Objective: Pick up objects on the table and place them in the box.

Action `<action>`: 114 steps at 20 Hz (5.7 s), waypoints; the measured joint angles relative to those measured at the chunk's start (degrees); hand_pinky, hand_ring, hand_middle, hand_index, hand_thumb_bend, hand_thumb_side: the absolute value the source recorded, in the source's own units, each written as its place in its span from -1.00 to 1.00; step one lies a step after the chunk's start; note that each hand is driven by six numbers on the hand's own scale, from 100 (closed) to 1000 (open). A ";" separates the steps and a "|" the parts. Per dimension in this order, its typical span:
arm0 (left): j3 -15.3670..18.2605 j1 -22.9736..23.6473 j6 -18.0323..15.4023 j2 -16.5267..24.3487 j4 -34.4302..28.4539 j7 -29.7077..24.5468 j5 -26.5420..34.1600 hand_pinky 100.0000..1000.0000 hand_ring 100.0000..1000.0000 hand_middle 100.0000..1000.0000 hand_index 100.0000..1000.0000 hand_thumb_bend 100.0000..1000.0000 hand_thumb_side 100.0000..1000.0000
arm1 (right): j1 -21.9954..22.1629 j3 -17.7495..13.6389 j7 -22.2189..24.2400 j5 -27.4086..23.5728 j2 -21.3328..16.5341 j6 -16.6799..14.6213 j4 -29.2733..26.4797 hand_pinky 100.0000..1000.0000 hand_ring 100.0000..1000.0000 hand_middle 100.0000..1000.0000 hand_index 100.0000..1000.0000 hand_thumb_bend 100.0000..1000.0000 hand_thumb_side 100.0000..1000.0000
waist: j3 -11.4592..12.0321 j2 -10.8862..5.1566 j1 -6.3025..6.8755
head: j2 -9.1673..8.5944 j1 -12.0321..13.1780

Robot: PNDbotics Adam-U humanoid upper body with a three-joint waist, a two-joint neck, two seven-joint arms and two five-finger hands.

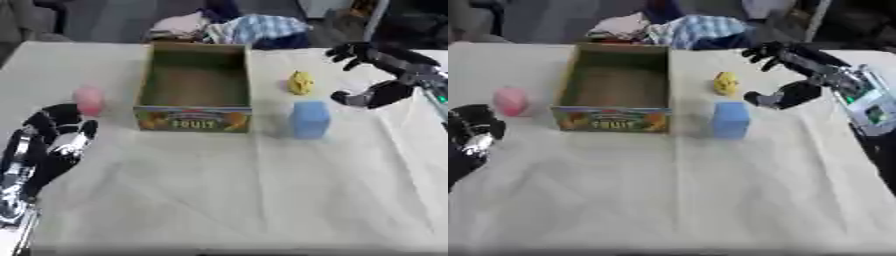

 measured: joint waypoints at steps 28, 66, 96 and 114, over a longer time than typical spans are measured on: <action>-0.15 0.17 -0.01 0.01 0.31 -0.45 -0.06 0.44 0.42 0.24 0.45 -0.24 -0.45 | -3.91 1.37 5.56 8.98 5.42 -4.60 14.41 0.62 0.84 0.84 0.96 -0.39 -0.15 | 0.99 0.03 0.33 | 0.00 -0.15; -0.18 0.17 -0.07 0.00 0.33 -0.82 -0.06 0.45 0.44 0.25 0.45 -0.27 -0.44 | -11.17 -0.40 -7.04 17.15 9.76 -4.98 11.61 0.26 0.21 -0.39 0.15 -0.39 -0.71 | 0.86 -0.02 0.62 | 0.00 -0.69; -2.66 -2.25 -0.14 -0.53 0.31 -3.38 0.41 0.45 0.44 0.25 0.45 -0.27 -0.44 | -21.74 -12.44 -17.62 50.64 35.87 1.03 30.36 0.52 0.63 0.83 0.94 -0.30 -0.14 | 7.50 0.86 0.97 | -0.05 -5.37; -2.35 -1.67 -0.15 -0.49 0.32 -3.33 0.37 0.45 0.45 0.25 0.45 -0.29 -0.42 | -23.42 -15.24 -17.26 45.41 26.15 4.91 27.59 0.52 0.64 0.82 0.93 -0.21 -0.23 | 5.06 0.50 0.36 | -0.15 -4.21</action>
